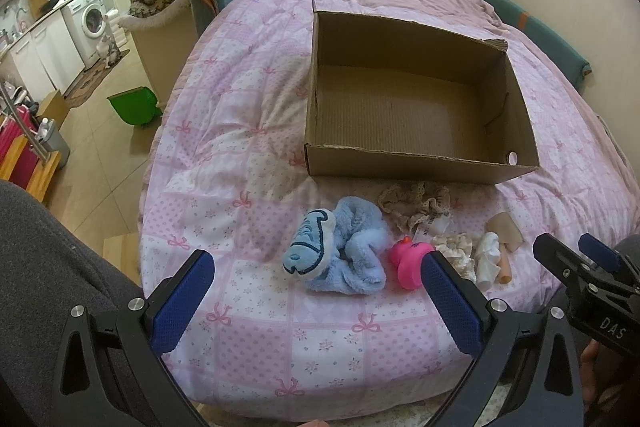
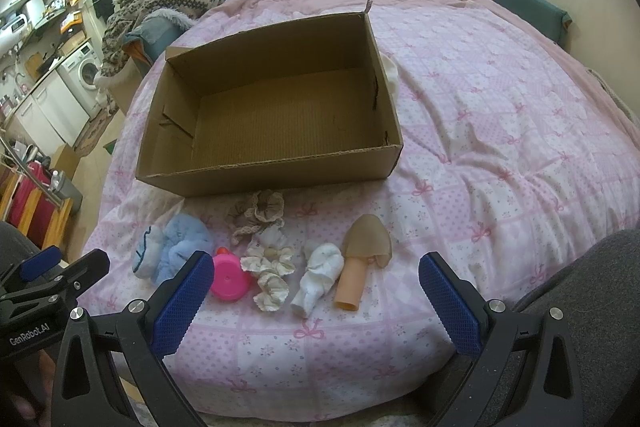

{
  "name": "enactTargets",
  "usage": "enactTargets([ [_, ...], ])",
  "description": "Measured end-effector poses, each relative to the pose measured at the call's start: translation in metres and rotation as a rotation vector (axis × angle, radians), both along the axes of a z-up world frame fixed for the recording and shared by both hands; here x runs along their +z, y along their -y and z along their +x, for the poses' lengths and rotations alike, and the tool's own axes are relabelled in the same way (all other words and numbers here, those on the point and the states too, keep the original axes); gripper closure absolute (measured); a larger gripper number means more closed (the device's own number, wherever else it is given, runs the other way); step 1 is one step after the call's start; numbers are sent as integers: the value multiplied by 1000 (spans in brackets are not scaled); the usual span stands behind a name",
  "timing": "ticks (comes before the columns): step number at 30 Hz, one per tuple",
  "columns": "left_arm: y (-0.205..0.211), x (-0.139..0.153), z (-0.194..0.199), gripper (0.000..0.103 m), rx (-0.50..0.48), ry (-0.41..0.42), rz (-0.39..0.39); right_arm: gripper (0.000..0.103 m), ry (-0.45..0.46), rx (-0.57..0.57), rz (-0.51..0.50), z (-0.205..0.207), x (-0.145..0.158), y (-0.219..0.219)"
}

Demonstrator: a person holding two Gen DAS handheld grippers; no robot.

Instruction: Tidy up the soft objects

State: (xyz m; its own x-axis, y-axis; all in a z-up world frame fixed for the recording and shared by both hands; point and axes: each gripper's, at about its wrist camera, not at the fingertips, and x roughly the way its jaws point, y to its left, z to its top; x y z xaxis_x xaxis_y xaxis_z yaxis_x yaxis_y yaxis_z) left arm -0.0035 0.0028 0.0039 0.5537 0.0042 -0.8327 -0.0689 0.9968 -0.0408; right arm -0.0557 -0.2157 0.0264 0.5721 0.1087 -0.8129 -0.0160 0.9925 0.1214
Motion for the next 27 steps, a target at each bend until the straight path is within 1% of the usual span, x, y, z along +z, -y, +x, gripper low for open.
enactTargets([
  [27,-1,0,0,0,0,1,-4,0,-6,6,7,1,0,-1],
])
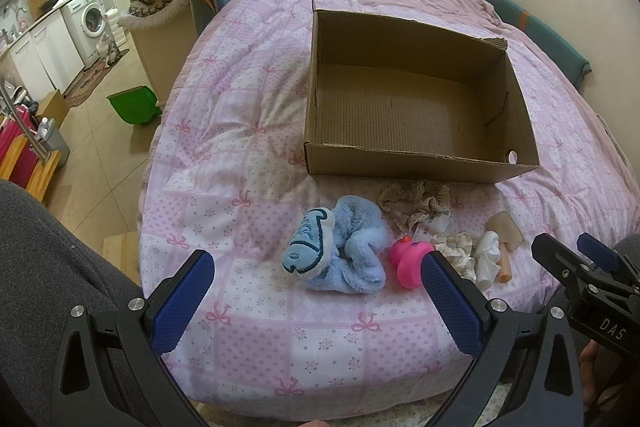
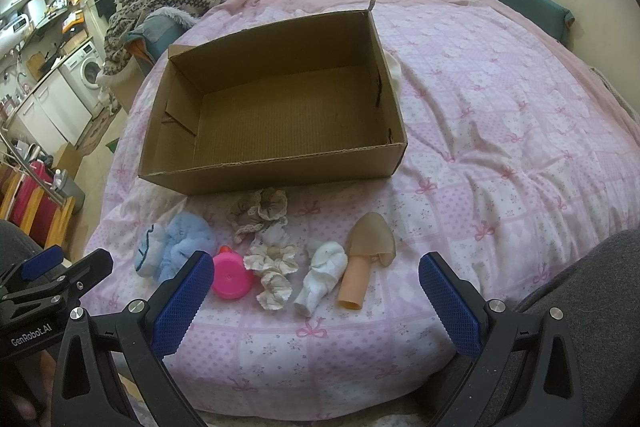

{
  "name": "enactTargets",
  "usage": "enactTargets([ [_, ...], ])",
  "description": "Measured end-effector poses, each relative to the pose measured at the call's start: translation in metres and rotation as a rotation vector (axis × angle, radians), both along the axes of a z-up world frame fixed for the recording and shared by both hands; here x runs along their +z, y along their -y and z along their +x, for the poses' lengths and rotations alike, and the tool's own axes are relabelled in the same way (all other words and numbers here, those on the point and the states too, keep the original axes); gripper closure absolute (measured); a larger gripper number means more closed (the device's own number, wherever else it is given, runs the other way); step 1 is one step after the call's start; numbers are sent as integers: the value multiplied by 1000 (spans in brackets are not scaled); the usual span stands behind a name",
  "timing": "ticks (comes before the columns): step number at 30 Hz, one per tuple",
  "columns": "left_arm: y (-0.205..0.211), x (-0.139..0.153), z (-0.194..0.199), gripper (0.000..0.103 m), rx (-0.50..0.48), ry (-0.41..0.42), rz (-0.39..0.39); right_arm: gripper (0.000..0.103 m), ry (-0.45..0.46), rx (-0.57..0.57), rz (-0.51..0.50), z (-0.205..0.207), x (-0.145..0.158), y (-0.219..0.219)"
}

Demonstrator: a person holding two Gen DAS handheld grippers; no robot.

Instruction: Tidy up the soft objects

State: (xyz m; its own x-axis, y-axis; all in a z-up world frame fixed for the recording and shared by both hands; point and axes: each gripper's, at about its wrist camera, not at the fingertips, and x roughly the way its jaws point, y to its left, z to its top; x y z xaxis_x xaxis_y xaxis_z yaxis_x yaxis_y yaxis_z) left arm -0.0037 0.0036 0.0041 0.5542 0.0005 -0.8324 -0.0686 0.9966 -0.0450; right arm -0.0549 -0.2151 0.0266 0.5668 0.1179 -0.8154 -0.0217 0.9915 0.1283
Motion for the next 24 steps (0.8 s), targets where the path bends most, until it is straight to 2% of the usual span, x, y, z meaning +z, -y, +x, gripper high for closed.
enactTargets([
  [15,0,0,0,0,-11,-18,-19,0,-9,0,2,2,2,1],
  [24,-8,15,25,0,2,-57,-7,0,-14,3,79,30,30,23],
])
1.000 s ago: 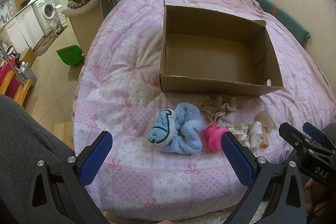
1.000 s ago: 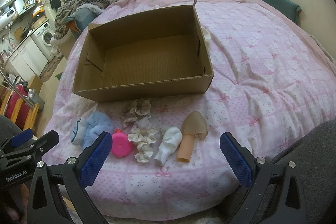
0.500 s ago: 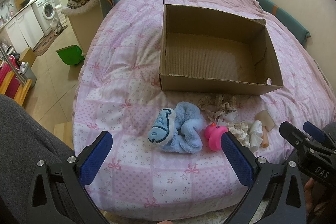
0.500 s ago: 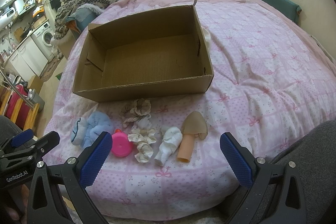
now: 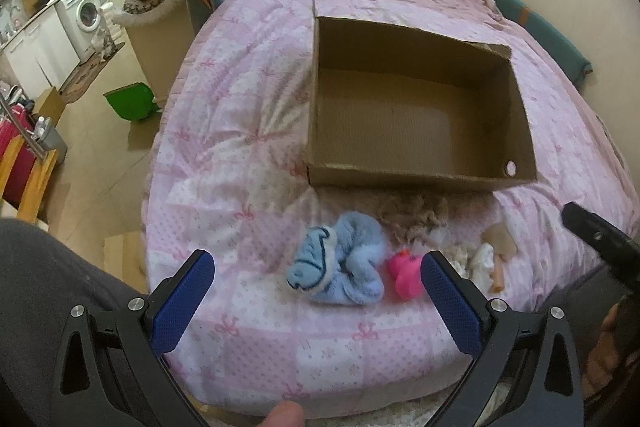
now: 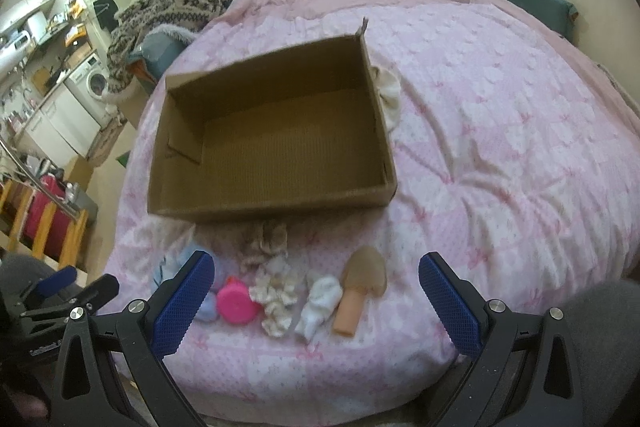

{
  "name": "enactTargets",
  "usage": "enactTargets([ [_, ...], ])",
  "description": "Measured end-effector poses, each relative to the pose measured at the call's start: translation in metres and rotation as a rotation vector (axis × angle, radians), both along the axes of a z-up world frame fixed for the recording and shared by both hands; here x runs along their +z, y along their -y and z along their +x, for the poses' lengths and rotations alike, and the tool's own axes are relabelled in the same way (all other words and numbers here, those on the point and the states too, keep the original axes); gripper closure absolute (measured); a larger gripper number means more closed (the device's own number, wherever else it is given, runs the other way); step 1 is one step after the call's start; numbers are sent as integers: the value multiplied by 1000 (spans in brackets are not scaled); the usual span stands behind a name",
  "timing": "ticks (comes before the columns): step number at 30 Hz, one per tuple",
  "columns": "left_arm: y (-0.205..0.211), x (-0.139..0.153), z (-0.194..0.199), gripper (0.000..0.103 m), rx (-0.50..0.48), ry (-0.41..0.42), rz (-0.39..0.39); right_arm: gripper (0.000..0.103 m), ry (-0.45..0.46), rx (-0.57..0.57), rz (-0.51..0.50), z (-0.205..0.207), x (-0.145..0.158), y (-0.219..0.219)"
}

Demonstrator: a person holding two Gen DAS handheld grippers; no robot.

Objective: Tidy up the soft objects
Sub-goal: 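Lower the left gripper onto the light-blue sock and close on it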

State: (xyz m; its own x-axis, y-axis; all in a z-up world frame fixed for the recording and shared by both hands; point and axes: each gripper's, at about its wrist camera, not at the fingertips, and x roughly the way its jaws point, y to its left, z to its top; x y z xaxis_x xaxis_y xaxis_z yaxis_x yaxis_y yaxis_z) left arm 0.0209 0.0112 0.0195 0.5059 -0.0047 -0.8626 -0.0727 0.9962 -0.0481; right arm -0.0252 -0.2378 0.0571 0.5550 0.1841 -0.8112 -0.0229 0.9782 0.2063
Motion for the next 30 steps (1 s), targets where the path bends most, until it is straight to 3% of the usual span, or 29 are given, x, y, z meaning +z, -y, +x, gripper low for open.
enactTargets([
  [5,-13,-5,28,0,23,-84,26,0,-72,1,15,30,-6,15],
  [10,-32,-27,56,0,60,-202,30,0,-210,-1,79,51,-41,35],
  [15,-50,-59,73,0,125,-331,-56,0,-306,-73,135,53,-76,48],
  [17,-46,-72,78,0,123,-378,-83,0,-303,-79,173,55,-77,48],
  [21,-21,-88,81,0,62,-402,-108,0,-290,-75,142,58,-78,43],
  [26,12,-102,76,3,-25,-390,-36,0,-296,-78,133,62,-81,43],
  [28,15,-110,75,16,-28,-418,-45,0,-306,-79,165,63,-83,45],
  [30,15,-118,75,20,-29,-438,-54,0,-318,-83,196,65,-86,48],
])
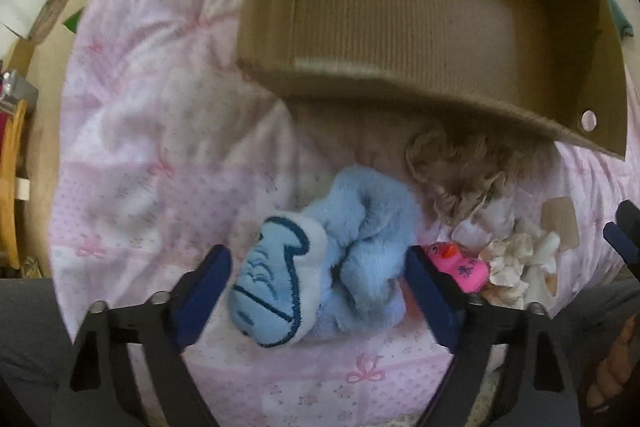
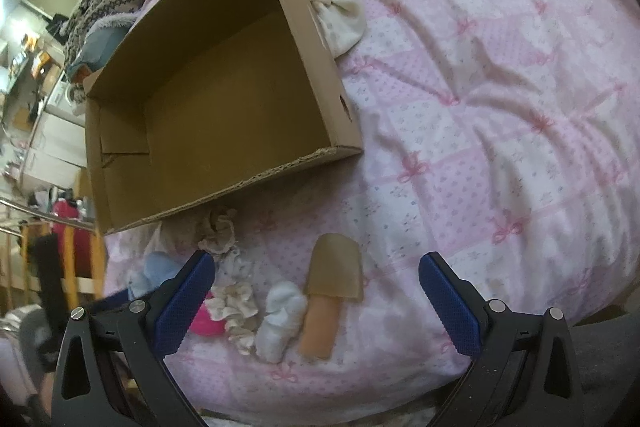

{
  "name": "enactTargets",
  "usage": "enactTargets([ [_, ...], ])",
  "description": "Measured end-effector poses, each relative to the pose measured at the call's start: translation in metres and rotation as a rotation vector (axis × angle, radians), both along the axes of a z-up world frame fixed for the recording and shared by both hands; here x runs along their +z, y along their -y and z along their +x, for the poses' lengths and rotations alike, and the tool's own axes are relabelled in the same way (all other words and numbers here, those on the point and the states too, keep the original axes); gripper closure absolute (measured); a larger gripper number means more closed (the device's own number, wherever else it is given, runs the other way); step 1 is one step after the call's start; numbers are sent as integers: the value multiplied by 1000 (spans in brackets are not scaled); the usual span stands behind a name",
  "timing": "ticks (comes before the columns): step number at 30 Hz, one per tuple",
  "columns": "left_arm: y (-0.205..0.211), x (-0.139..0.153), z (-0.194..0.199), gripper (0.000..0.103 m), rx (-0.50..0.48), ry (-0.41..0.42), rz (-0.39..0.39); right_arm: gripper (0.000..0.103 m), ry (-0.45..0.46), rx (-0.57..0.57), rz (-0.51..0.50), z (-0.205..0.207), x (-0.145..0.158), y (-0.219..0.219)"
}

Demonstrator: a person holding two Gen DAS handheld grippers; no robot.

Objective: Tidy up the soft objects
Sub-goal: 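Lower the left gripper onto the light-blue sock and close on it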

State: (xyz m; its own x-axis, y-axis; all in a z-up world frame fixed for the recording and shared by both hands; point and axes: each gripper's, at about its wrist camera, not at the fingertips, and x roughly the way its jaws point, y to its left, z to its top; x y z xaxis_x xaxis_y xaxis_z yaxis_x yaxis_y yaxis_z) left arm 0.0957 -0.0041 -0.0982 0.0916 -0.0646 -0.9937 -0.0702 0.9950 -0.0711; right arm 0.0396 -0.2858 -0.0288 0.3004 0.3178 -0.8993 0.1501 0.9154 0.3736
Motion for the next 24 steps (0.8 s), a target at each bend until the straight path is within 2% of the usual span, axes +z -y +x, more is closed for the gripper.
enactTargets([
  [2,1,-5,-1,23,3,-18,-5,0,-5,-4,12,0,-2,2],
  [6,0,-14,-2,39,8,-29,-30,0,-58,-36,82,5,-11,11],
  [8,-1,-20,-4,46,0,-27,-38,9,-92,-61,95,6,-19,13],
  [9,1,-21,-5,55,-5,-29,-45,17,-113,-70,102,8,-24,15],
  [12,2,-26,-9,69,-18,-34,-57,26,-151,-64,119,12,-36,14],
  [14,1,-24,-11,72,-7,-33,-64,31,-158,-50,92,13,-39,9],
  [16,-4,-17,-15,73,11,-29,-63,43,-171,-28,70,15,-44,4],
  [20,-12,0,-22,73,37,-5,-48,50,-194,-17,32,18,-53,-2],
  [22,-20,7,-26,74,56,7,-45,70,-190,-13,14,18,-54,-5],
  [23,-25,9,-28,74,68,7,-44,71,-191,-9,7,18,-55,-6],
  [24,-29,9,-29,74,79,5,-45,79,-188,-10,3,17,-55,-6],
])
